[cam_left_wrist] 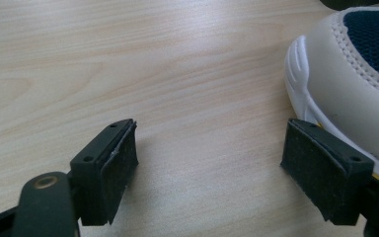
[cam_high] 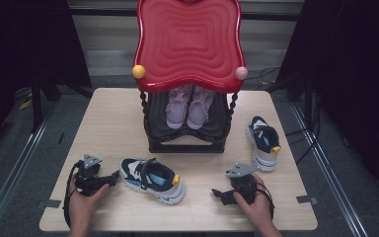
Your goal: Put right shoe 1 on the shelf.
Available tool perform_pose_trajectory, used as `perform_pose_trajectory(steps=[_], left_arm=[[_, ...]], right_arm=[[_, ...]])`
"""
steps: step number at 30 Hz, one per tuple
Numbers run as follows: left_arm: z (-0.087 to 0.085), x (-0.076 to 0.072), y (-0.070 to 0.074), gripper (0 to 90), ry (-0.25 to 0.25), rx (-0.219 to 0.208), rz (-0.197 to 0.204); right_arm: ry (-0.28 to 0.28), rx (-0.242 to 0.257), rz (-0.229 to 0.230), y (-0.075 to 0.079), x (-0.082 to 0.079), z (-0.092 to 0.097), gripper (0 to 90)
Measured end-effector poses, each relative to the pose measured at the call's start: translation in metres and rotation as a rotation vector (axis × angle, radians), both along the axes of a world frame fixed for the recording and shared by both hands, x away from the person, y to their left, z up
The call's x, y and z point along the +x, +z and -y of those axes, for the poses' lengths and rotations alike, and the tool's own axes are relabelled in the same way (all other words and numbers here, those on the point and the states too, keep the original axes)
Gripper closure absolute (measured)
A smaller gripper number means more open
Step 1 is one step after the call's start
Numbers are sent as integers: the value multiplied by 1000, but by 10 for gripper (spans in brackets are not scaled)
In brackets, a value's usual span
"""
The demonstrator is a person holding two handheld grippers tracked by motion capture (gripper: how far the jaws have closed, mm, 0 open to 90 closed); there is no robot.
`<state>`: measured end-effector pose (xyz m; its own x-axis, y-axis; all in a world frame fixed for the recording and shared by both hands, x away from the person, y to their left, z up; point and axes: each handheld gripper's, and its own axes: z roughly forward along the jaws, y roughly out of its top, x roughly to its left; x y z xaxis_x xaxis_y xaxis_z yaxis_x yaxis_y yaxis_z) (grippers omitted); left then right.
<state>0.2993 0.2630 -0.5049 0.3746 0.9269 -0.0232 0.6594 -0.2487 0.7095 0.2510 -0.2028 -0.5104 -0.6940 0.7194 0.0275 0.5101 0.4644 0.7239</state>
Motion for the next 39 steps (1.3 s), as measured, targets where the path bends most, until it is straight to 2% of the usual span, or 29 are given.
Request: perform_pose_trajectory(steps=[3,5,8,11,13,20,25,27,30,34,37,38,39], left_arm=[[0,1,2,224,0,-2,-22],[0,2,3,226,1,-19,-33],[0,2,6,231,-6,-7,-42],[0,2,11,231,-17,-26,-52],[2,3,15,232,-24,-20,-62],[6,4,29,229,-44,-41,-62],[9,5,39,230,-61,-27,-81],[12,5,44,235,-76,-22,-91],[15,5,50,237,-95,-36,-104],[22,4,60,240,-124,-60,-107],[27,2,65,242,-165,-73,-112],[29,2,66,242,-162,-86,-106],[31,1,68,243,-183,-86,-101]], right_arm=[[-3,0,-3,0,0,0,137],[-2,0,-3,0,0,0,136],[-3,1,-5,0,0,0,137],[-3,1,-5,0,0,0,137],[-3,1,-4,0,0,0,137],[-4,1,-5,0,0,0,136],[-4,1,-5,0,0,0,136],[-4,1,-5,0,0,0,136],[-4,1,-5,0,0,0,136],[-4,1,-5,0,0,0,136],[-4,1,-5,0,0,0,136],[-4,1,-5,0,0,0,136],[-4,1,-5,0,0,0,136]])
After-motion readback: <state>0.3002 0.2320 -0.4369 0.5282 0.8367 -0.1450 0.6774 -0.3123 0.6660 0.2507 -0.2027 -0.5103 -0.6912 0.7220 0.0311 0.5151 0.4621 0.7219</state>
